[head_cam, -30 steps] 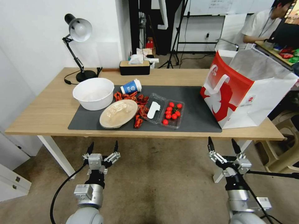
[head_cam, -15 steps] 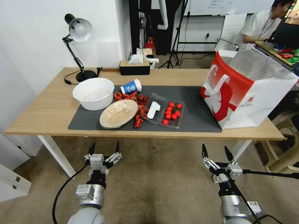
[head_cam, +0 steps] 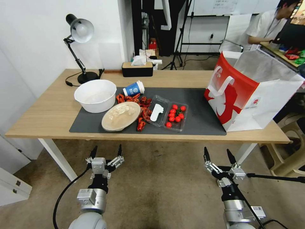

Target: Pick up the trash from the table and place it into the takeout bag.

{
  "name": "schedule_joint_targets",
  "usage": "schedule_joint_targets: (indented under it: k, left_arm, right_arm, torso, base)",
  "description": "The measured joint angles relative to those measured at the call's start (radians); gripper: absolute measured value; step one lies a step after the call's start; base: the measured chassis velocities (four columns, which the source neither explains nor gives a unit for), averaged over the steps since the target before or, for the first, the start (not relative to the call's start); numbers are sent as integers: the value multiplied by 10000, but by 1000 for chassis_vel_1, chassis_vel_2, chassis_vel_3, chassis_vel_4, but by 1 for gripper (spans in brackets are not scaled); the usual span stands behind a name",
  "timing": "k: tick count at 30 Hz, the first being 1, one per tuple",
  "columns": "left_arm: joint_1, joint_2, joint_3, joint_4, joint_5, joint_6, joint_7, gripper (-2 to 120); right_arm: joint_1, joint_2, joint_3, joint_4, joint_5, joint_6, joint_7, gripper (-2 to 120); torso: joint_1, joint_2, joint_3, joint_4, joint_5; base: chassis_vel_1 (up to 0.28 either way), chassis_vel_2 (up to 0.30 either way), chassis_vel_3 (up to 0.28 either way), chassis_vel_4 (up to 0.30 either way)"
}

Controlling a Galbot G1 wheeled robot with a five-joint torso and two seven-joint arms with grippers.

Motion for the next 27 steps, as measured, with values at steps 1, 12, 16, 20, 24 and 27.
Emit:
schedule_joint_targets:
  k: [1,12,16,20,24,27]
  left_arm:
    - [0,0,0,-1,0,0,0,100]
    - [17,-27,6,-36,33,5,-55,100]
    - [22,-35,1,-36,51,5,-140,100]
    - [-12,18,-68,-85,8,14,-161,100]
    - [-226,93,-289,-254,-244,236,-339,100]
    - [-434,215,-459,-522,-827,587,-546,100]
  right_arm:
    - [-3,2,-6,24,0,-10,1,100]
    - [-15,-17,20,43,-14,-56,18,100]
    - [-18,-13,5,32,-30,-57,17,100]
    - [-2,-16,-106,44,-15,-94,10,100]
    - [13,-12,-188,63,-6,-176,9,100]
    - [13,-25,-193,68,-4,-200,8,100]
  torso:
    - [0,0,0,0,0]
    - [0,0,0,0,1]
    - [0,0,0,0,0]
    - [0,0,0,0,0]
    - [0,0,1,0,0]
    - [0,-1,0,1,-1]
  base:
    - [0,0,0,0]
    - [0,0,0,0]
    - [0,0,0,0]
    - [0,0,0,0]
    - [0,0,0,0]
    - [0,0,0,0]
